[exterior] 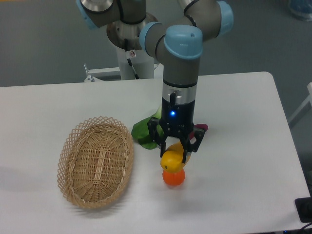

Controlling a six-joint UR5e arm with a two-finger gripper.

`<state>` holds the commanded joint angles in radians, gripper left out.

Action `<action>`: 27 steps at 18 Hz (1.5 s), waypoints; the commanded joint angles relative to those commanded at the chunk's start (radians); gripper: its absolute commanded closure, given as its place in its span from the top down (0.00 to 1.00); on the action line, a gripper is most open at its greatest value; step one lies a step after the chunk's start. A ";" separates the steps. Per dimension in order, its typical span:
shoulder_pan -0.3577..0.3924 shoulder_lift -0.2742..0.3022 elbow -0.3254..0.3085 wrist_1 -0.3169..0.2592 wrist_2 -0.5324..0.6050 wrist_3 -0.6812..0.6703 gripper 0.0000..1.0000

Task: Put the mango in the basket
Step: 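Grasp the yellow mango with the gripper and lift it off the orange, then carry the held yellow mango over the wicker basket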

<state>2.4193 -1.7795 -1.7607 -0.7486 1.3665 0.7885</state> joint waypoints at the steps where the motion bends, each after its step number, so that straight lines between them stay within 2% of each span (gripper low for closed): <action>1: -0.023 0.006 -0.023 0.000 0.017 -0.005 0.49; 5: -0.115 0.005 -0.074 0.000 0.072 -0.082 0.49; 10: -0.232 -0.009 -0.078 0.002 0.108 -0.260 0.49; 12: -0.268 -0.032 -0.083 0.002 0.117 -0.311 0.49; 14: -0.314 -0.052 -0.091 0.002 0.147 -0.321 0.54; 16: -0.351 -0.070 -0.094 0.000 0.155 -0.330 0.54; 23: -0.397 -0.136 -0.091 0.003 0.171 -0.344 0.54; 27: -0.408 -0.153 -0.086 0.003 0.171 -0.344 0.54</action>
<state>2.0110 -1.9328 -1.8469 -0.7455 1.5370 0.4449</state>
